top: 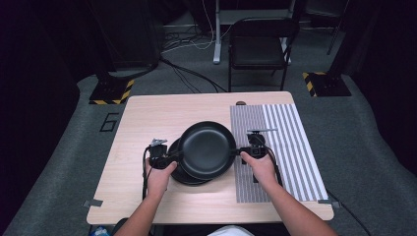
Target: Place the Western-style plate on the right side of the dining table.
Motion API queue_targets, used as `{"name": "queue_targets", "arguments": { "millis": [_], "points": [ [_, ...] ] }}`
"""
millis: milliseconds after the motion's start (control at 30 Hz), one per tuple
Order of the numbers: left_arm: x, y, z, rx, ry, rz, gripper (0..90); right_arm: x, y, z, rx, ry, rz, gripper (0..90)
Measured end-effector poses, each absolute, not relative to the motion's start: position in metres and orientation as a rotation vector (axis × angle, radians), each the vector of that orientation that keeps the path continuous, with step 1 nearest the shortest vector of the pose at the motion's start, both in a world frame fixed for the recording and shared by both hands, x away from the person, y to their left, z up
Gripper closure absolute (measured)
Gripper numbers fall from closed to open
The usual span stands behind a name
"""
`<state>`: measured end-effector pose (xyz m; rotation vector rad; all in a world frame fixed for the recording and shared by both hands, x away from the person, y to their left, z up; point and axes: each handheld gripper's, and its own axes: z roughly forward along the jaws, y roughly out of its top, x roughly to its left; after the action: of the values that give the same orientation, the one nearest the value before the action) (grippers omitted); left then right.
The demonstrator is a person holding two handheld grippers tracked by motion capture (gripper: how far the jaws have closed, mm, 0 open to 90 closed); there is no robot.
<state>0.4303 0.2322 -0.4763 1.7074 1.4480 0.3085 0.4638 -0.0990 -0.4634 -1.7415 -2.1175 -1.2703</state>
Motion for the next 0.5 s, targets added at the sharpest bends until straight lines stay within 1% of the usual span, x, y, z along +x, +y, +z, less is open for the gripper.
{"name": "queue_targets", "arguments": {
  "millis": [500],
  "points": [
    [0.431, 0.229, -0.462, 1.703, 1.425, 0.331, 71.2, 0.459, -0.103, -0.453, -1.731, -2.111, -1.305, 79.4]
  ]
}}
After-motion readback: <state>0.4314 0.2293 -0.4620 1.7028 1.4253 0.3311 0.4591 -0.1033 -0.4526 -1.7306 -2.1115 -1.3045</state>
